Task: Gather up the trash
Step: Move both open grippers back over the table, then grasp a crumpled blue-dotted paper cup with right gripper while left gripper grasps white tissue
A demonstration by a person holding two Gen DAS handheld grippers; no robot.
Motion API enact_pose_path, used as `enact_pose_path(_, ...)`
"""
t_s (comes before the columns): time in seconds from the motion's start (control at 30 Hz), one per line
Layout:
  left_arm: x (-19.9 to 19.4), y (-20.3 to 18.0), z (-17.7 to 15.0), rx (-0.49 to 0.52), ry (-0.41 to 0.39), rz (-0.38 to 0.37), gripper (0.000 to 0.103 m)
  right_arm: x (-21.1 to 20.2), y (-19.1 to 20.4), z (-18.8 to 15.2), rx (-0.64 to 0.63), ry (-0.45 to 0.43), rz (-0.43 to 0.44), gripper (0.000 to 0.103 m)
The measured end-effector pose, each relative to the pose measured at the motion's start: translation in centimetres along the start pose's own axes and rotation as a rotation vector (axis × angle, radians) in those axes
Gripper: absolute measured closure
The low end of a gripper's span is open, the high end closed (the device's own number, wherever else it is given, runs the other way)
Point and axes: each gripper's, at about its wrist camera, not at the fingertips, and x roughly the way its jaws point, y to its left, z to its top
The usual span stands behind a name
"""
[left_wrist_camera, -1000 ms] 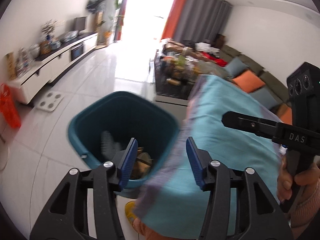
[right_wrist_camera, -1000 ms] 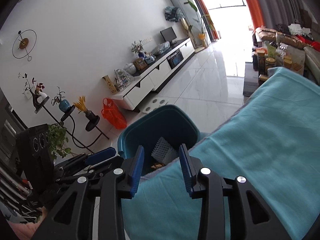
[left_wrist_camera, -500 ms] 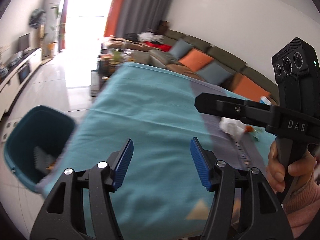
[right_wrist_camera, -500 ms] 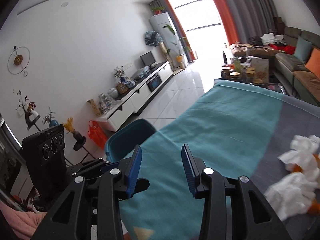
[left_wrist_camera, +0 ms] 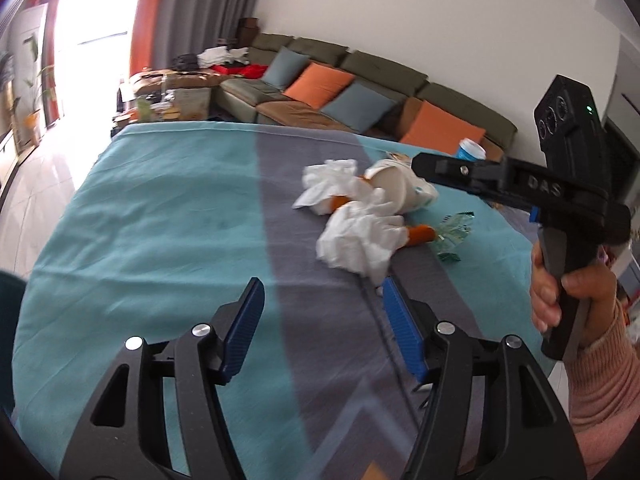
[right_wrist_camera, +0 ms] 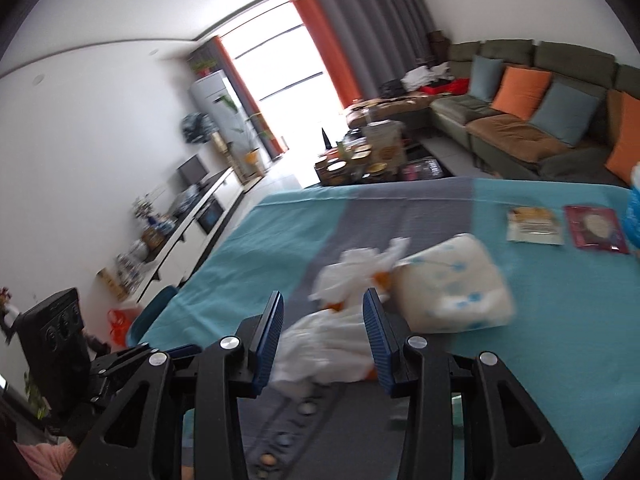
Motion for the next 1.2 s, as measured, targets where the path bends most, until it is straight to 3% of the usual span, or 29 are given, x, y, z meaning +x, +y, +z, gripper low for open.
enact_pose_path(0.3,3.4,-2.0,2.2,0.033,0.054,-0.029,0.041,1.5,-6.5,1.4,0.083,0.006,-0.093,0.064)
enact_pose_path(0.53,5.7,-1.8,2.6,0.013,0.118,-0.027,0.042,3.4,-10.1,1.4,0.161,0.066,-0.047,0.064)
enact_pose_path(0.8,7.5,-1.2,2.7,-0.015,0.181,-0.043,0.057,4.1,-9.6,0.7,0.14,0.103,0.018,0.064)
enact_pose_path(0.87,7.8,-1.3,2.7,-0.011,0.189,-0.04,0.069,4.0,-9.3,0.5,0.128,0.108,0.035,0.065)
enact_pose_path(0.97,8.0,-1.4,2.7,-0.006,0.197,-0.045,0.081,3.7,-8.8,0.1,0.114,0.117,0.061,0.078)
enact_pose_path(1.03,8.1,-1.5,2.7,-0.005,0.198,-0.049,0.086,3.6,-8.6,-0.1,0.097,0.121,0.066,0.081)
enact_pose_path(1.13,7.8,-1.3,2.6,-0.009,0.187,-0.052,0.09,3.5,-8.3,-0.3,0.083,0.125,0.075,0.084)
enact_pose_path(1.2,7.5,-1.1,2.6,-0.012,0.179,-0.054,0.092,3.5,-8.0,-0.4,0.071,0.128,0.085,0.092)
